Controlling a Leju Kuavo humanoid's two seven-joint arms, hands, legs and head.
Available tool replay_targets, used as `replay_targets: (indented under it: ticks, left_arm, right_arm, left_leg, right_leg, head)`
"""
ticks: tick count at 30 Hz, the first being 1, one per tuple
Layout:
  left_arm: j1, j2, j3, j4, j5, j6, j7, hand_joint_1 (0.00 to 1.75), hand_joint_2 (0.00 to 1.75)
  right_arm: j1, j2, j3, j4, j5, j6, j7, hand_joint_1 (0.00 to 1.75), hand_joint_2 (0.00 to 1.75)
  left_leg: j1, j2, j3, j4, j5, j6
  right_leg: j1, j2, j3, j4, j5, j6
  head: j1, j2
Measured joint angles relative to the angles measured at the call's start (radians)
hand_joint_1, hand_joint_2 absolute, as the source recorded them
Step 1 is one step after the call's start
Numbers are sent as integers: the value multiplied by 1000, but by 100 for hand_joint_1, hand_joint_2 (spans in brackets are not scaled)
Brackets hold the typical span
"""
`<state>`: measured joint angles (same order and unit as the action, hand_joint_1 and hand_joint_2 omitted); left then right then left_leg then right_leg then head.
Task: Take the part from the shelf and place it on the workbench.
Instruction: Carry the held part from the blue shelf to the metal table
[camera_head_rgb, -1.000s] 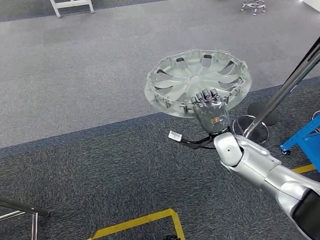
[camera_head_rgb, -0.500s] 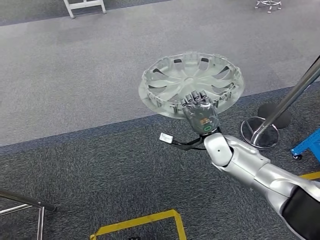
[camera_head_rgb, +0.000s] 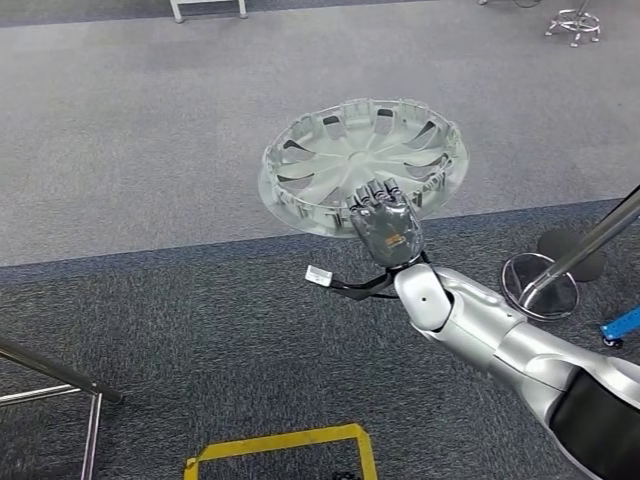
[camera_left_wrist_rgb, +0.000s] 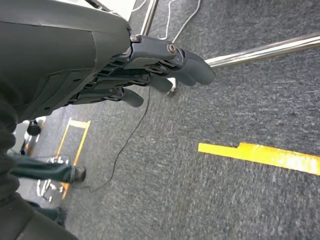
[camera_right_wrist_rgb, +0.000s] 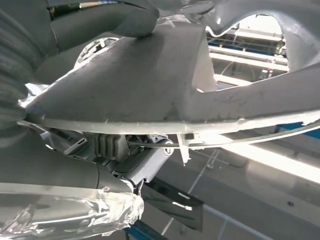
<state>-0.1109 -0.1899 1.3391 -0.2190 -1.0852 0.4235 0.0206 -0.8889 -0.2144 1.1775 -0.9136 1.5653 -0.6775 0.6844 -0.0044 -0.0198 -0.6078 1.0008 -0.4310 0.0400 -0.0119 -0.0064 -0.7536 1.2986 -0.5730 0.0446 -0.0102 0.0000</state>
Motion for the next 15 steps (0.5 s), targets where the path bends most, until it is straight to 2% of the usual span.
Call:
replay_targets:
  ticks: [1,2,4,5,6,8,10,11,13,14,15]
  left_arm:
    - [1,2,0,0,-5,-1,0,0,175]
    - [1,3,0,0,-9,-3,-1,0,175]
    - [1,5,-2,0,-17,-4,-3,0,175]
    - [1,4,-4,0,-22,-3,-5,0,175]
    - [1,3,-7,0,-28,-2,-7,0,175]
    - [2,0,-13,0,-38,3,-10,0,175]
    - [4,-4,-17,0,-47,7,-12,0,175]
    - [4,-6,-20,0,-51,9,-12,0,175]
    - [2,-13,-26,0,-57,12,-11,0,175]
    - [2,-15,-30,0,-61,13,-9,0,175]
    - [3,-17,-33,0,-63,14,-6,0,175]
  right_arm:
    - [1,0,0,3,0,0,0,175,175]
    - [3,-1,0,5,0,0,0,175,175]
    - [6,-9,-3,7,-1,0,0,175,175]
    - [8,-16,-6,7,-1,0,0,175,175]
    - [11,-26,-9,6,-1,0,0,175,175]
    - [21,-49,-17,-2,-1,0,0,175,175]
    - [31,-75,-27,-14,-1,0,0,175,175]
    - [36,-90,-35,-23,-2,0,0,175,175]
    - [49,-127,-50,-42,-2,1,0,175,175]
    - [55,-144,-56,-53,-2,2,0,175,175]
    - [61,-159,-60,-62,-2,2,0,175,175]
  left_leg:
    - [0,-7,2,0,-1,1]
    - [-1,-14,5,1,-2,0]
    - [-2,-28,7,4,-7,-3]
    - [-3,-33,5,6,-8,-7]
    - [-2,-39,2,8,-8,-11]
    - [-1,-48,-3,10,-8,-19]
    - [-2,-40,-11,29,-26,-28]
    - [-2,-28,-27,66,-50,-33]
    - [3,-1,-90,196,-113,-42]
    - [5,5,-122,259,-133,-45]
    - [7,8,-141,296,-136,-48]
  right_leg:
    - [0,2,5,-18,22,-2]
    - [0,5,28,-72,57,-5]
    - [-1,22,94,-210,120,-12]
    - [0,30,119,-258,133,-14]
    - [0,36,133,-282,134,-15]
    - [0,32,140,-291,129,-18]
    - [-4,22,146,-297,129,-24]
    - [-7,16,149,-300,130,-27]
    - [-8,5,152,-301,128,-31]
    - [-7,0,153,-300,127,-32]
    - [-7,-3,154,-300,125,-32]
  head:
    - [0,0]
    - [0,0]
    - [0,0]
    - [0,0]
    - [-1,0]
    - [-1,0]
    - [-4,0]
    - [-8,0]
    - [-13,0]
    - [-14,0]
    - [-14,0]
